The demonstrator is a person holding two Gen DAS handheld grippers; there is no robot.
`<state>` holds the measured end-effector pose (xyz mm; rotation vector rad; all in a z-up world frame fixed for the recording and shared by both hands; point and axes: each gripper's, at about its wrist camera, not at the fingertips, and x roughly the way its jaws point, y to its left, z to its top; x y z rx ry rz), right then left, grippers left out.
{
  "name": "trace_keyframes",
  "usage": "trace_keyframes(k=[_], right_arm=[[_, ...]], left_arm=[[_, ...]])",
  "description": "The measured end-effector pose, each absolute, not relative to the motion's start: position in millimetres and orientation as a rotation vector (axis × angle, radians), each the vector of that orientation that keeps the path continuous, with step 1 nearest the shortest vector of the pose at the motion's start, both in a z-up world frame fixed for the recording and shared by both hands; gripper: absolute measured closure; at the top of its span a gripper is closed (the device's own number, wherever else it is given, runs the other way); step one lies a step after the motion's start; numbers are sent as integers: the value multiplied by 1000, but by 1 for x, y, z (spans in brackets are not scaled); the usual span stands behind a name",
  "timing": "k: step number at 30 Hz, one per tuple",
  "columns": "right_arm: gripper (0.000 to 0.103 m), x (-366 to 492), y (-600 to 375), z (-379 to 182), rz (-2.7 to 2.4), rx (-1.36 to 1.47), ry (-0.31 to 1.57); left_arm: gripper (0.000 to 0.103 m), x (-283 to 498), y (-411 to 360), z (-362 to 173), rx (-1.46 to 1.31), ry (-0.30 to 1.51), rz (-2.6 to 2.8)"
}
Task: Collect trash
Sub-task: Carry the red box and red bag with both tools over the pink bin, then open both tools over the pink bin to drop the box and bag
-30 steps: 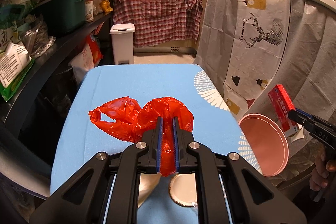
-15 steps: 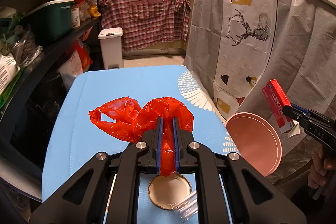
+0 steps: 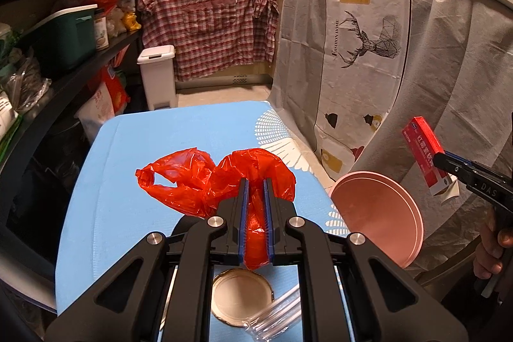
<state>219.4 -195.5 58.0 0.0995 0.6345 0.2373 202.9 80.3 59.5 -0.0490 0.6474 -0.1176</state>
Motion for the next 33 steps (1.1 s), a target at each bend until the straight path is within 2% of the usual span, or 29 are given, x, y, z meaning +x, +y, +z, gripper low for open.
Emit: trace_keyframes(k=[17,33], right_arm=[[75,220,-225,58,175,127,641],[75,226,-248,48,131,157,678]], left_arm=[[94,210,48,54,-43,661,-196],[94,233,-27,36,-36,718,-380]])
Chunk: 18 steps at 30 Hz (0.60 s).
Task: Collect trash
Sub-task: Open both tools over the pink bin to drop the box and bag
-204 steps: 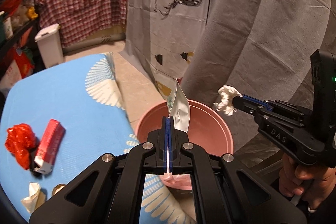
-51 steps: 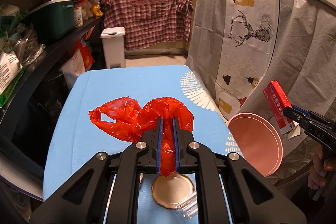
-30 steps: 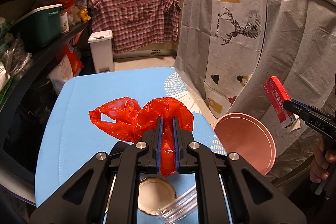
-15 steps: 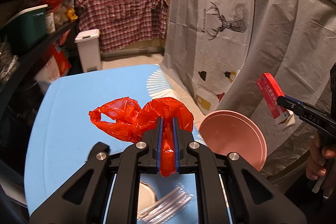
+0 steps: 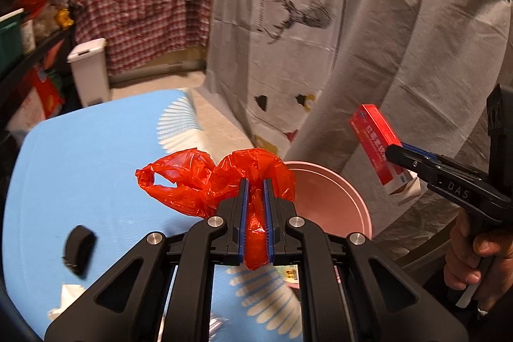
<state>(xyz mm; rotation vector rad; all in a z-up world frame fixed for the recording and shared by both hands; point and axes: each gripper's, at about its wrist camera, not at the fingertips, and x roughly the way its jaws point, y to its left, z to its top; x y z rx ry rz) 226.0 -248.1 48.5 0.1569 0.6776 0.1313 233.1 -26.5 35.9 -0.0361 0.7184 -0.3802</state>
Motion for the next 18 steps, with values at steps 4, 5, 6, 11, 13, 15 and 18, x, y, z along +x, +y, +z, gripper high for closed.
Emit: trace_keyframes(k=[4,5,6,11,13,15,18], right_arm=[[75,226,-253,46,112,157,685],[75,226,-254,46,111,156,686],[75,226,-254,45,108,153,686],[75,228,-252,43,98,124,692],[75,229,-253,42,97,127,698],[74,230,-255,41,93,128,702],[66,231,-256,39,73,122,709]], left_arm=[[94,239,-42,29,-25,731,-402],[94,241,-45,28,-27,734,-407],[94,242,-48,28,-28,735,-414],[94,246,-65,28,-20,738,-437],[94,248,-72,27,-13,743,-445],[94,250,-75,26,-12,749,-450],[91,254,-81,24,-16,768,-475]])
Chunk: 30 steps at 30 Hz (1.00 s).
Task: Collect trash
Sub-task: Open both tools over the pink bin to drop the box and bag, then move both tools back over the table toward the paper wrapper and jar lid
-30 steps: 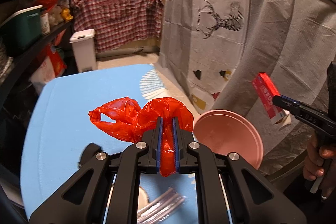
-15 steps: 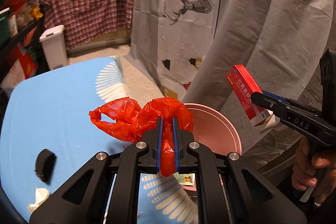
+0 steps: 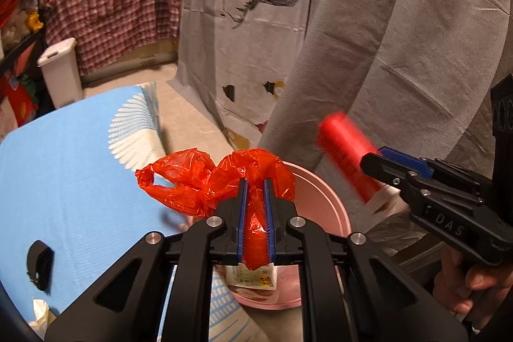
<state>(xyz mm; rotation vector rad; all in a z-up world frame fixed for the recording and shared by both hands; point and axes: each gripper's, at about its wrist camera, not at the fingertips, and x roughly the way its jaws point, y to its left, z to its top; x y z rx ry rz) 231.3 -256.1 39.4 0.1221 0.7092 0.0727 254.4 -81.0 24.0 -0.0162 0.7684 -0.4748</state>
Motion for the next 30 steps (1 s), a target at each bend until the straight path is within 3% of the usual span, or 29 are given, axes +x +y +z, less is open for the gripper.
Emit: trace_keyframes(k=[1,3,20,27,30], right_arm=[[58,232,-257,39,65,122,712],[55,233,-259,38,52,130,718],[56,217,-222,46,143,91,661],[81,208,-177,39,277,91,683],[83,205,-154,32,326,71,698]], left_arm=[[87,255,-83,23,-16,778,-483],[79,254,-84,23,-11,776,-485],[79,226,-5,50,-67,711,-379],[79,204,62,66,-114,651,-285],[79,195,88,63,-121,652,-251]])
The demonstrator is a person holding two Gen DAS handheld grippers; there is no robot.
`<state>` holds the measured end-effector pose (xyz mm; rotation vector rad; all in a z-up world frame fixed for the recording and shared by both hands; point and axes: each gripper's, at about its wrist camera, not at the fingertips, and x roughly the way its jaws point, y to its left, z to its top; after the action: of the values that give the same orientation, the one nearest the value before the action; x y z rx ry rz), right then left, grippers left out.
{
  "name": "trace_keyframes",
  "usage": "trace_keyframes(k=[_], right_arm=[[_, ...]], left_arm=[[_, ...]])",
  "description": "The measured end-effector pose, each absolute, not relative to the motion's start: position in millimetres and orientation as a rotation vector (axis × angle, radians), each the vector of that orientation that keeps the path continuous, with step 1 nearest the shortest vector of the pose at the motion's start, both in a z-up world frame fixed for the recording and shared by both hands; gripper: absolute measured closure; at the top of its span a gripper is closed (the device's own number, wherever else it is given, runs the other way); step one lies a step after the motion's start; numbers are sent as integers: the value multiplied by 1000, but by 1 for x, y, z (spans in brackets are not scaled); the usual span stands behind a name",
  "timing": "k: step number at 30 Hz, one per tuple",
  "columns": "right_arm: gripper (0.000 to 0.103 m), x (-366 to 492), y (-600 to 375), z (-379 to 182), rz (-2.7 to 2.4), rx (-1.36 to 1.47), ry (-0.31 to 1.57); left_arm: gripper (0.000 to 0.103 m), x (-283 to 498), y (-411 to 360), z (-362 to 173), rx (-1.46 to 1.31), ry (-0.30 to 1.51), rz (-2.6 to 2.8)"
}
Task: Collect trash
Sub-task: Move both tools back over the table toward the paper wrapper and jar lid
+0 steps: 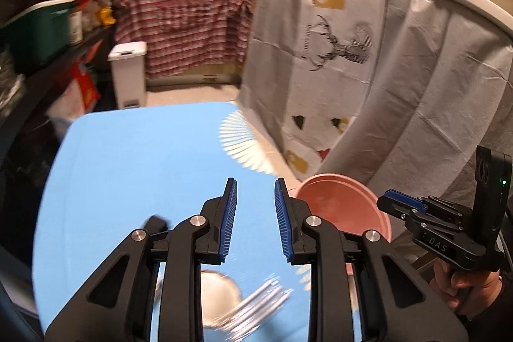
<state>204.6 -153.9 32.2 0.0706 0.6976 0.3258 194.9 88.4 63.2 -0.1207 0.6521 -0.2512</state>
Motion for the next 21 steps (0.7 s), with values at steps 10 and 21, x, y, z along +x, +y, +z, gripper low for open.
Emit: trace_keyframes(k=[10,21], right_arm=[[83,197,-81,14,460,43,725],[81,208,-33,-30,538,7,845]], left_arm=[[79,162,161,51,-150,660,-160],[79,149,210,13,-193,759,-99]])
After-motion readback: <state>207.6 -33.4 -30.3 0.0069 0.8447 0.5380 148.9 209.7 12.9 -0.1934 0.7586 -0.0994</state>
